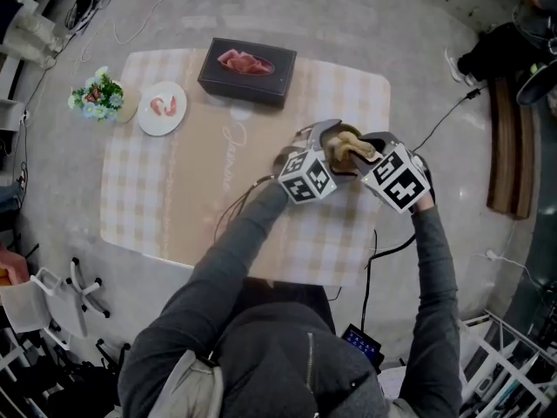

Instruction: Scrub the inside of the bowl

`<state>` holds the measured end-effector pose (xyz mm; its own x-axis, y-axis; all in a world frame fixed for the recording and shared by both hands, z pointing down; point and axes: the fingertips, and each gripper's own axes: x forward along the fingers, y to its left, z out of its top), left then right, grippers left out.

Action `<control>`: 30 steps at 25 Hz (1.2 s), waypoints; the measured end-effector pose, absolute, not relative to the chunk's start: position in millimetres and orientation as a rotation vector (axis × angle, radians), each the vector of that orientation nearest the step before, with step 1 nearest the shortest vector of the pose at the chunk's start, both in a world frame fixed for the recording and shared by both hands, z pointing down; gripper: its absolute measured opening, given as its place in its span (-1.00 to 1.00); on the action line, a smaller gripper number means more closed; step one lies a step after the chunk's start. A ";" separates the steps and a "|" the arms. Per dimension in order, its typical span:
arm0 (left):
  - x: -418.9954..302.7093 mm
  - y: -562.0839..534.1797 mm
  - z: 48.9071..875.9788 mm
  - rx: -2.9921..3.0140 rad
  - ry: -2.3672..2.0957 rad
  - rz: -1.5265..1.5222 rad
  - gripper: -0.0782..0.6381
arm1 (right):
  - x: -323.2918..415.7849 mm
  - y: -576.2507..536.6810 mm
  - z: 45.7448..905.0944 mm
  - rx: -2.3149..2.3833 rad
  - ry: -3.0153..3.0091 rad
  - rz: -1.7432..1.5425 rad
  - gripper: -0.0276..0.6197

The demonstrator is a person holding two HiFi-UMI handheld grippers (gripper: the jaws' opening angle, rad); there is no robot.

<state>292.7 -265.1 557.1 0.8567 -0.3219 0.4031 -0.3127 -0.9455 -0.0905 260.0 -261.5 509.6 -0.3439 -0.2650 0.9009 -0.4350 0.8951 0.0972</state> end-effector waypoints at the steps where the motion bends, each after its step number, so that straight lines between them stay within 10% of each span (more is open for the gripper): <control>1: 292.6 -265.2 557.1 -3.007 0.513 -0.658 0.78 | 255.5 -259.6 510.6 0.489 -1.943 0.187 -0.59; 30: 292.0 -265.2 557.8 -3.014 0.506 -0.651 0.77 | 226.6 -256.7 551.0 0.281 -1.857 0.275 -0.61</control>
